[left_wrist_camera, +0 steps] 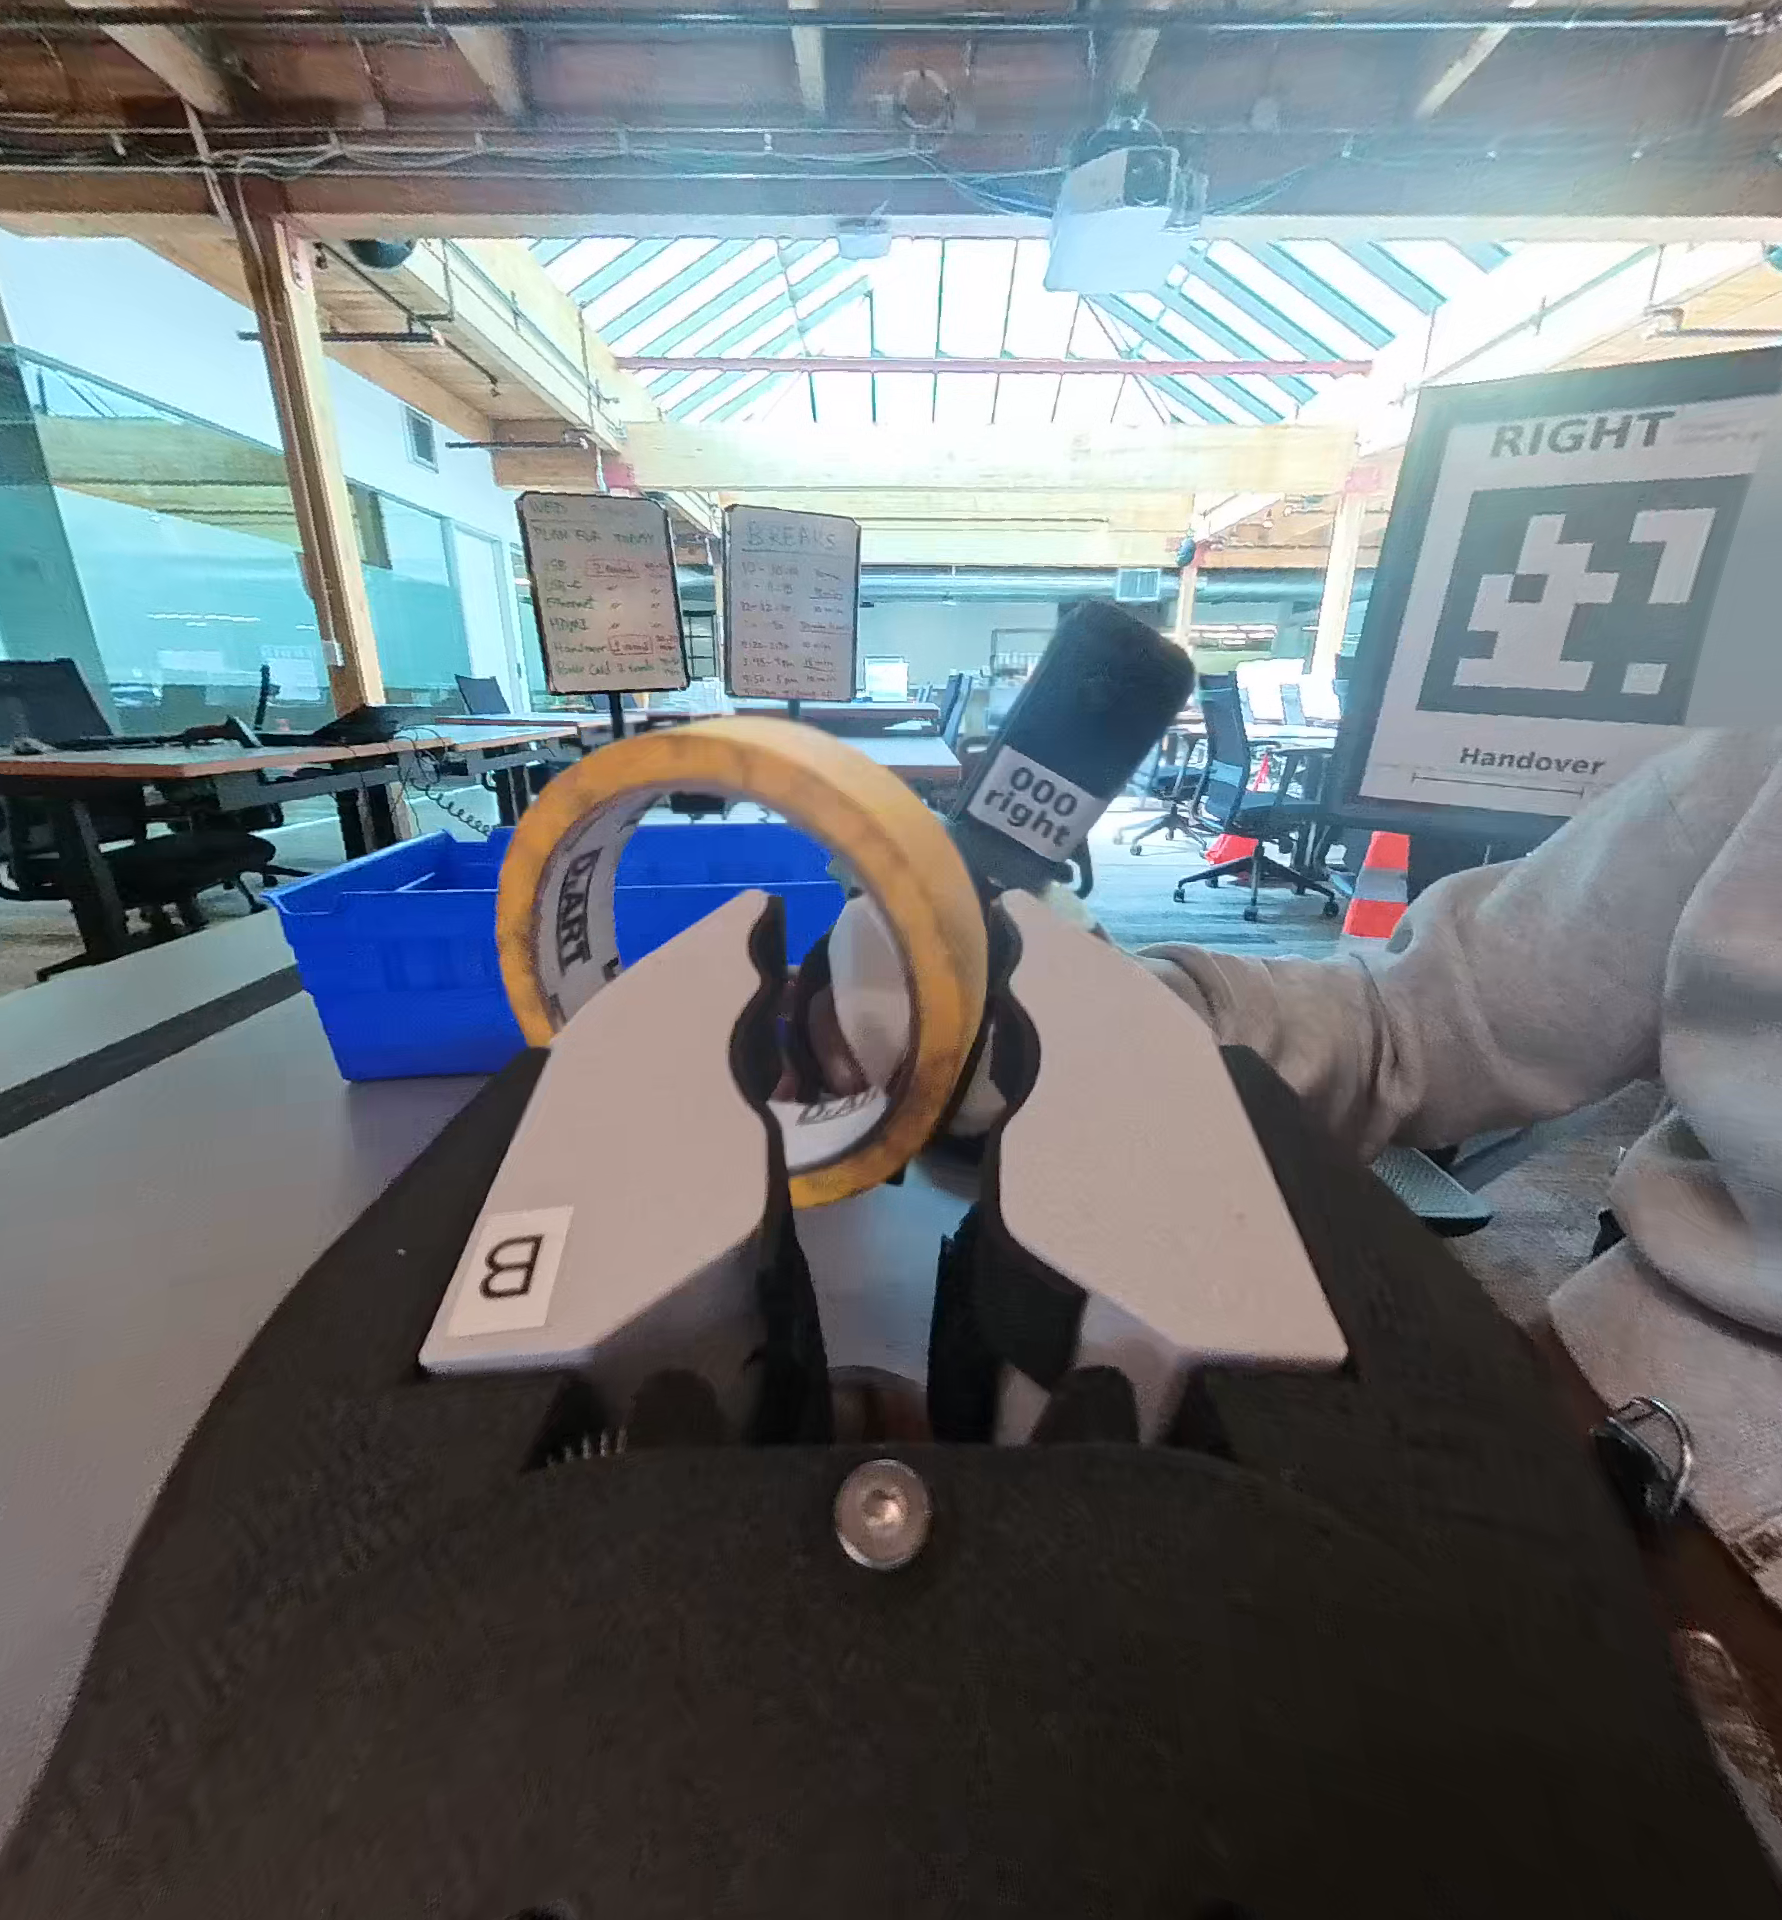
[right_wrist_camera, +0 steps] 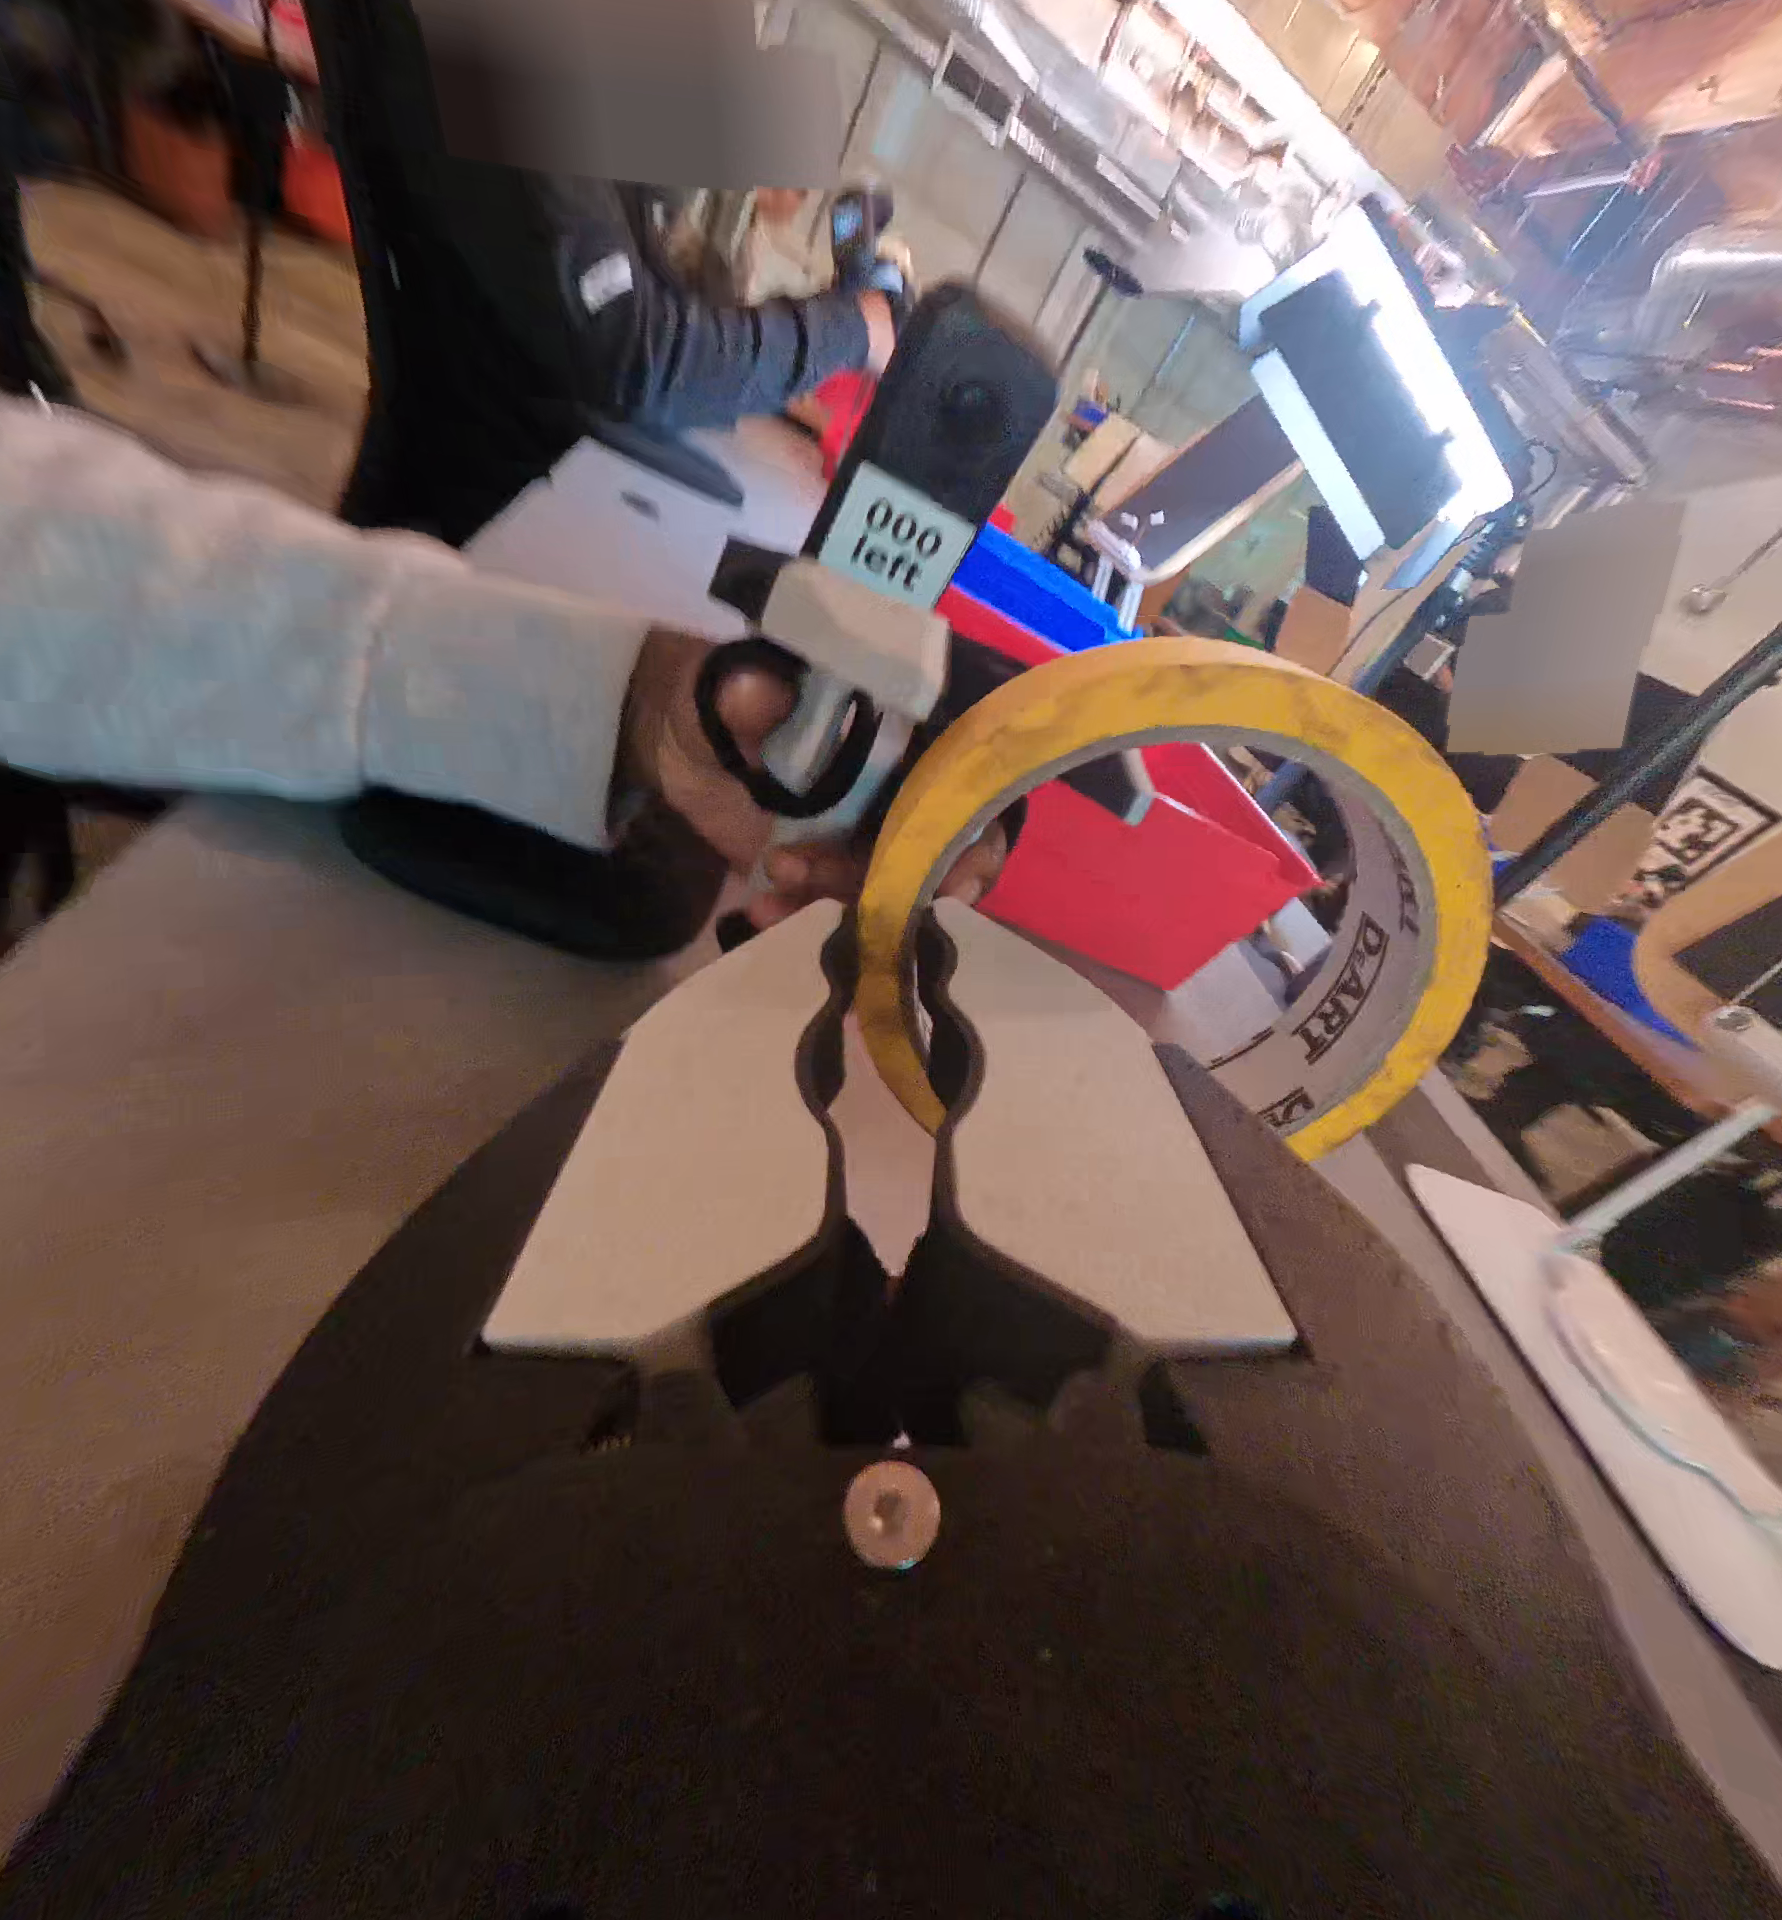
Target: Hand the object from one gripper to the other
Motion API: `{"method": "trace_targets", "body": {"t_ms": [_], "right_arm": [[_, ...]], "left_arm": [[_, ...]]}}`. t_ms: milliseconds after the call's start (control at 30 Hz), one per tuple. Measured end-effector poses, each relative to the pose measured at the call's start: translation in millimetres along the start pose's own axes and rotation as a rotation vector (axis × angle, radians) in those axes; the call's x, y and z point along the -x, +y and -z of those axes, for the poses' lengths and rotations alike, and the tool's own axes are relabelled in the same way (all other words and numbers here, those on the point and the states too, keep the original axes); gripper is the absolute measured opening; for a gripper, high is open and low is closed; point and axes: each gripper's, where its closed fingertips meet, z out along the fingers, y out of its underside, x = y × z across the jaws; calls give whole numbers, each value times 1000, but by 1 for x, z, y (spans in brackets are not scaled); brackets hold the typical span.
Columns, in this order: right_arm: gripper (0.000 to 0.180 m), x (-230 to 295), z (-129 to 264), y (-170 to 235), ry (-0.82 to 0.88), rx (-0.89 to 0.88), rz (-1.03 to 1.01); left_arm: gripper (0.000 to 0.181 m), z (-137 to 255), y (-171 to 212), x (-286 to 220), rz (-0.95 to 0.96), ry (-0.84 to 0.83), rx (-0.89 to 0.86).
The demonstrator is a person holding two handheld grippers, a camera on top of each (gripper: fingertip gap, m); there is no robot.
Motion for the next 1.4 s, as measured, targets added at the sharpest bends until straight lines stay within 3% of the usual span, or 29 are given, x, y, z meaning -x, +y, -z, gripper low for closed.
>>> {"method": "trace_targets", "body": {"t_ms": [200, 267, 400, 467, 533, 567, 700, 833, 900, 967, 1100, 1133, 1167, 1267, 1400], "right_arm": [[20, 3, -6, 21, 14, 129, 84], [26, 2, -5, 12, 9, 62, -12], [49, -4, 4, -9, -67, -103, -397], [47, -13, 9, -19, -79, -195, -564], [21, -23, 14, -21, -65, -243, -663], [20, -24, 15, -20, -71, -241, -675], [14, -13, 13, -25, -86, -234, -484], [11, -6, 6, -10, -32, -89, -203], [11, 0, 1, -1, -21, -10, -64], [11, 3, -2, 4, -8, 28, 25], [11, -1, 0, 0, 30, 47, 92], [11, -6, 2, -3, 59, 52, 100], [11, -13, 6, -6, 97, 59, 104], [10, -59, 38, -15, 296, 162, 116], [10, -132, 123, 8, 499, 572, 33]], "left_arm": [[21, -1, 9, -2, -62, 11, 70], [15, -1, 12, -1, -134, 1, 99], [10, -2, 20, -3, -258, 0, 147], [10, -4, 30, -5, -284, 19, 203], [10, -6, 37, -5, -299, 22, 240], [10, -7, 38, -5, -294, 25, 242], [14, -7, 41, -6, -203, 28, 248], [37, -3, 10, -13, -43, 72, 61], [36, 1, 0, -12, 8, 70, 9], [19, 2, 2, -7, 0, 45, 22], [21, 1, -5, -8, -52, 35, -17], [31, 3, -12, -5, -78, 8, -61], [40, 6, -20, 0, -105, -42, -117], [43, 22, -37, 27, -134, -236, -212], [44, 31, -34, 48, -118, -364, -189]]}}
